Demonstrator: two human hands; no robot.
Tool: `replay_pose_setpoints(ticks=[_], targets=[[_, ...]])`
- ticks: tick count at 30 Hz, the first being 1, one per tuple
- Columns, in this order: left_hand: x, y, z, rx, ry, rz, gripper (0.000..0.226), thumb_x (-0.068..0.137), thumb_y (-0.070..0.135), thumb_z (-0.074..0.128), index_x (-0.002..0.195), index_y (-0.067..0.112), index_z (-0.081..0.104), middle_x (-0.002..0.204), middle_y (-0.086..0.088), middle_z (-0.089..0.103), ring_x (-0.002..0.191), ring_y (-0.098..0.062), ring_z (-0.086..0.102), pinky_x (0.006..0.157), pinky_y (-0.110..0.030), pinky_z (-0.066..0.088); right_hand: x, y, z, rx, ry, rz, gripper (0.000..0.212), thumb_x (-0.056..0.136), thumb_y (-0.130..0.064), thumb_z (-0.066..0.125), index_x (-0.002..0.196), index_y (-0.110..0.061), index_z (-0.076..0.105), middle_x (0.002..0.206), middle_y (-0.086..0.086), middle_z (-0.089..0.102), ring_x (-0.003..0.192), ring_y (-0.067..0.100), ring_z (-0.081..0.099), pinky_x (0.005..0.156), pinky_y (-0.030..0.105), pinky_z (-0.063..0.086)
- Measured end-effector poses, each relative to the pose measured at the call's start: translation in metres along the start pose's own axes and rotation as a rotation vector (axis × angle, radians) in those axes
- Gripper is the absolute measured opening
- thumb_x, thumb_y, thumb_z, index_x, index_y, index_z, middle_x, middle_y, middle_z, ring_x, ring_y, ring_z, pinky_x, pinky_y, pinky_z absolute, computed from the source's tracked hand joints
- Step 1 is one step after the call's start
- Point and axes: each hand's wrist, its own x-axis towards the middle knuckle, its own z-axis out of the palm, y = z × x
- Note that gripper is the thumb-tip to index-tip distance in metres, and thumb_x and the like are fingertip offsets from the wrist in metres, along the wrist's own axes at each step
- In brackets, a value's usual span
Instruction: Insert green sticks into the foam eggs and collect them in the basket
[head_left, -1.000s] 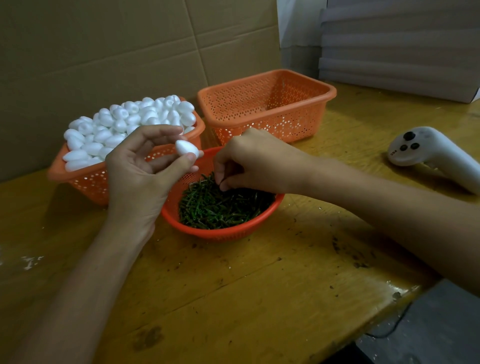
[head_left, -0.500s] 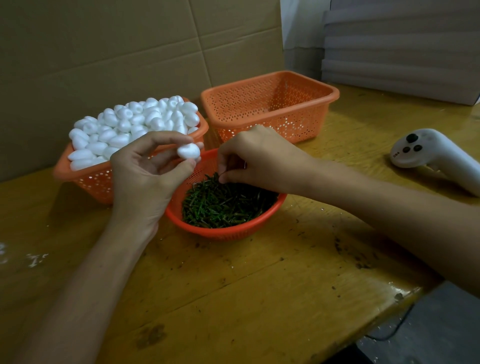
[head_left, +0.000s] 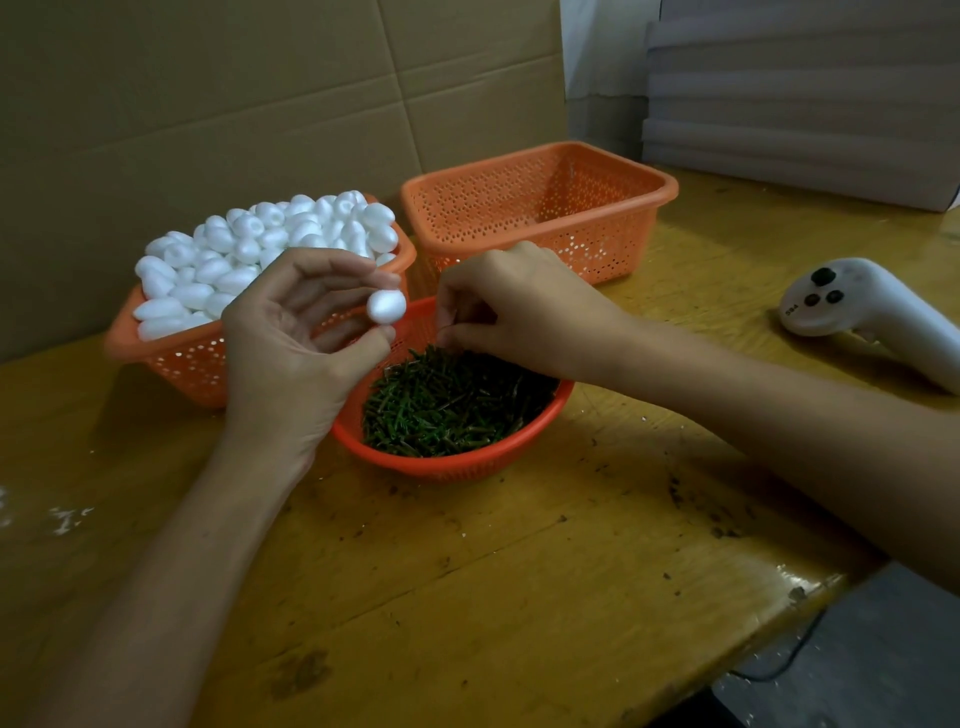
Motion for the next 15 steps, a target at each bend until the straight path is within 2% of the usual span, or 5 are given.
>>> replay_pose_setpoints(ticks=[5,15], targets=[[0.0008,0.0002,0.0003,0.045,-0.013,0.019,0.043,0.08,-0.016,0.08,0.106,0.016,0.071,0.108,-0.009,0.078,0.107,-0.025,0.075,0.092,-0.031,0.059,-0.0006,-0.0007,0.0,0.006,0.006,0.017,0.008,0.089,-0.025,0.075,0.095,-0.024,0.07,0.092,-0.009,0.075,0.098,0.017,0.07,0.088,0.04,0.051],[0.0011,-0.0034,-0.0018,0.089,-0.03,0.033,0.041,0.078,-0.015,0.081,0.105,0.016,0.074,0.107,-0.008,0.078,0.107,-0.026,0.074,0.093,-0.033,0.059,-0.0037,-0.0016,-0.0008,0.024,0.037,-0.018,0.009,0.084,-0.02,0.074,0.092,-0.021,0.069,0.091,-0.009,0.074,0.093,0.016,0.07,0.087,0.042,0.051]])
